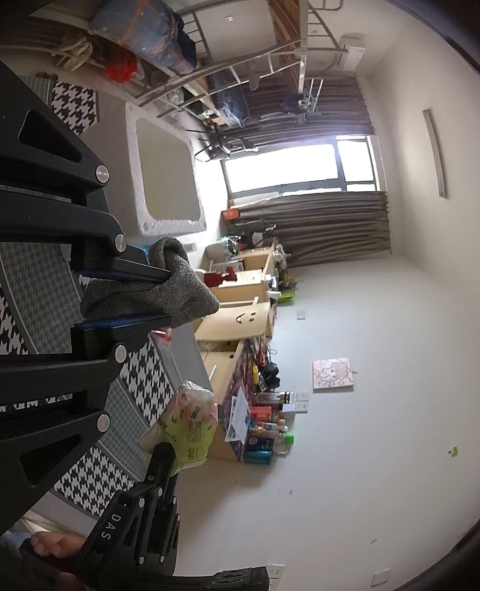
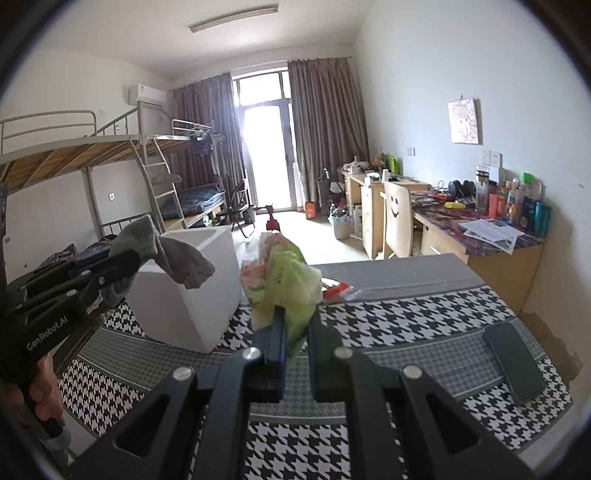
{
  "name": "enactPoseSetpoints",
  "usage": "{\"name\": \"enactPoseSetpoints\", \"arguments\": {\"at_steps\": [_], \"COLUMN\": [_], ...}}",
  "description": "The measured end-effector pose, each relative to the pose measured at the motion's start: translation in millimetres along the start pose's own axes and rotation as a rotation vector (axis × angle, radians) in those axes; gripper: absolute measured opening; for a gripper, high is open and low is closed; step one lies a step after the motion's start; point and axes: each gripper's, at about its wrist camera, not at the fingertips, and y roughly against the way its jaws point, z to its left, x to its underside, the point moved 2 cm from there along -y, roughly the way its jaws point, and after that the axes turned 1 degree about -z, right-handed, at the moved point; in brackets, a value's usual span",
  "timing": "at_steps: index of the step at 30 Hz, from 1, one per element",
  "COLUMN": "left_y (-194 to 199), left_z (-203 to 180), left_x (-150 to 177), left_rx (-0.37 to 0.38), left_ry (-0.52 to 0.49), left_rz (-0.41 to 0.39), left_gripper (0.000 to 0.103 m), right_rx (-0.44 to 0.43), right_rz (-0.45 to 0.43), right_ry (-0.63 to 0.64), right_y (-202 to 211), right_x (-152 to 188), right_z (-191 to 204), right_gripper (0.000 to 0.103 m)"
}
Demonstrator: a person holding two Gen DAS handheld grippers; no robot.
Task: Organize soft objects
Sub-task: 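Lift the grey sock and snack bag and carry both toward the white foam box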
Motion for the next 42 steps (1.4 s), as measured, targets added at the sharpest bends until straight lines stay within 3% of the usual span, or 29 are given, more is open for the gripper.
{"name": "enactPoseSetpoints", "arguments": {"at_steps": [42], "left_y": [-31.5], "left_z": [67.4], "left_x": [-33.5], "left_rx": [-0.158], "left_ry": [0.121], "left_rz": [-0.023], "left_gripper": [0.017], "right_rx": [-0.156], "right_rz": [0.003], "right_ry": [0.089], "right_y": [-54.6], "right_x": [-54.2], "right_z": [57.0], "right_gripper": [0.012]}}
